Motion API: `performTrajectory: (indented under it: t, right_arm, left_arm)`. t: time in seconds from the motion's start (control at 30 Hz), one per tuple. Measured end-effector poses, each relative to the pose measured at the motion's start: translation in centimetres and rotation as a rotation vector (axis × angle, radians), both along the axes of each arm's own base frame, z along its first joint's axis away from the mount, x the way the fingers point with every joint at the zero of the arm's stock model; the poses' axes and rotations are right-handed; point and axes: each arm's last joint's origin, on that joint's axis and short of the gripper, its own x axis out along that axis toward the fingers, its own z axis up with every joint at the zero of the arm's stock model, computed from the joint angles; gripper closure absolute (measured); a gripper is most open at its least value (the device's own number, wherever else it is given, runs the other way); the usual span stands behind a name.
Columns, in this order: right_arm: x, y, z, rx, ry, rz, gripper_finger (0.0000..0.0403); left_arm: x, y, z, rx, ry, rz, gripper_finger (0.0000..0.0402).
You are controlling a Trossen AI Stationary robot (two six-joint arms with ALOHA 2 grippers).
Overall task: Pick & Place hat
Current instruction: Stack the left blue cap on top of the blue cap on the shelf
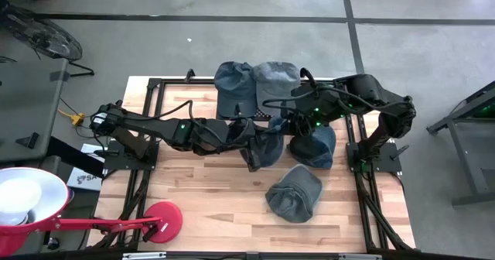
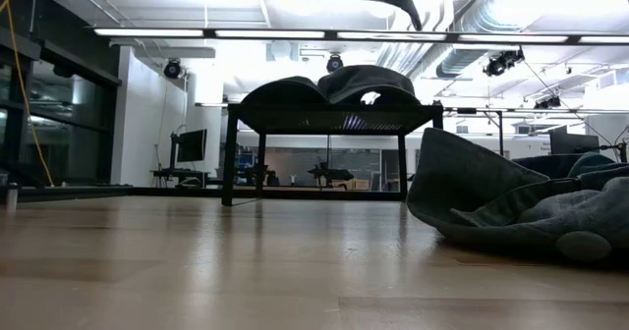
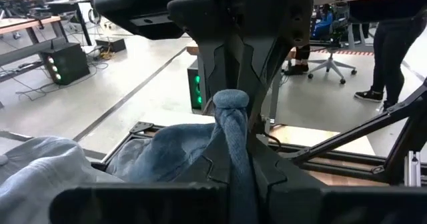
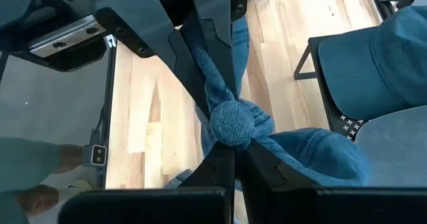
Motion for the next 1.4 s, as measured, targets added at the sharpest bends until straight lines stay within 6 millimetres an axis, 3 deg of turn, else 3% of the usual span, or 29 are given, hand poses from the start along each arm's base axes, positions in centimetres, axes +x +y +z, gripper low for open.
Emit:
performTrajectory:
  t: [0.23, 0.63, 0.97, 1.17, 1.4]
  right_arm:
    - [0.0, 0.0, 0.0, -0.022, -0.003, 0.017, 0.0386]
    - [-1.2, -0.3, 1.3, -0.089, -0.092, -0.008, 0.0288]
    - [-4.0, -1.0, 3.2, -0.143, -0.184, -0.083, 0.0242]
    - [-4.6, -1.2, 3.5, -0.183, -0.198, -0.132, 0.0244]
    - [-4.8, -1.5, 3.6, -0.24, -0.206, -0.209, 0.0253]
  left_arm:
    - [-0.2, 0.0, 0.1, 0.002, 0.006, -0.001, 0.0396]
    - [-2.9, 1.4, 1.4, 0.001, 0.071, -0.022, 0.04]
    - [-6.2, 7.0, 3.2, -0.101, 0.102, -0.121, 0.04]
    - [-8.5, 10.5, 4.8, -0.144, 0.046, -0.159, 0.0401]
    - [-9.6, 14.7, 4.7, -0.181, 0.053, -0.228, 0.0401]
